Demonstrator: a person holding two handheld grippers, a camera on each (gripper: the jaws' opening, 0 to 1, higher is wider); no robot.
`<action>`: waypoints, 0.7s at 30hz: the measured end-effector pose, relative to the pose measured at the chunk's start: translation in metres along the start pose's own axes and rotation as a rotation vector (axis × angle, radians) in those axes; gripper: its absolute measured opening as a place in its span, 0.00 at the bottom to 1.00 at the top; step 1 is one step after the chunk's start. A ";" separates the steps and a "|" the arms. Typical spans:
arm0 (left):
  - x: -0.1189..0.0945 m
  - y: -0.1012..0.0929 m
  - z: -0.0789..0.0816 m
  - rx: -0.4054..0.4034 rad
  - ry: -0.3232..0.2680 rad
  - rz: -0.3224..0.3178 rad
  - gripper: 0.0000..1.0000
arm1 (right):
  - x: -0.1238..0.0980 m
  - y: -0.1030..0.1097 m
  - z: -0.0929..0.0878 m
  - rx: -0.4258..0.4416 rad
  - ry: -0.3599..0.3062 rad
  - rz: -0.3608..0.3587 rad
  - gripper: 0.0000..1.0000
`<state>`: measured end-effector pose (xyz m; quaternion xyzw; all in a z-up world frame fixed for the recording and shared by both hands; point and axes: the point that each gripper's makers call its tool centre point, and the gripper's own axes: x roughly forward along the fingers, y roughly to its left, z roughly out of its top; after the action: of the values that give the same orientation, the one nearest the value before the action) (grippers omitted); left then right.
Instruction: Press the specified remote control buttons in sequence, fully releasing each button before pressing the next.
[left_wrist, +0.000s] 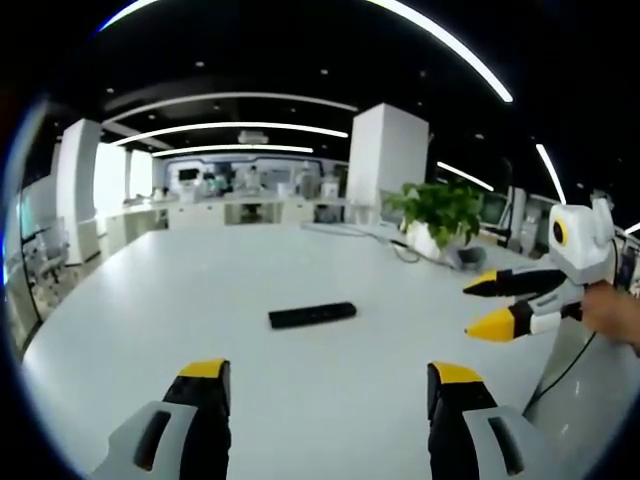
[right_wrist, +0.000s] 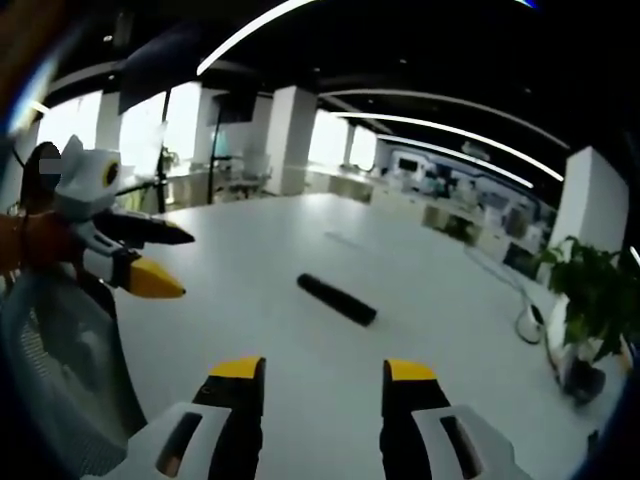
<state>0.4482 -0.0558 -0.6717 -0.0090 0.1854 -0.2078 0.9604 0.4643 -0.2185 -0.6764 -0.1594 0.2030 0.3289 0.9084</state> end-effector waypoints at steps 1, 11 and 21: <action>0.000 0.000 0.000 0.001 0.001 0.000 0.83 | 0.000 0.000 0.000 0.000 -0.001 -0.001 0.44; 0.001 0.000 0.000 0.003 0.001 -0.003 0.83 | 0.000 -0.001 -0.001 -0.003 0.010 -0.008 0.44; 0.001 -0.001 -0.002 0.006 0.008 -0.006 0.83 | 0.001 -0.003 -0.003 -0.003 0.014 -0.011 0.44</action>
<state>0.4479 -0.0570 -0.6734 -0.0058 0.1885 -0.2114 0.9590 0.4657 -0.2211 -0.6785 -0.1643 0.2080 0.3228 0.9086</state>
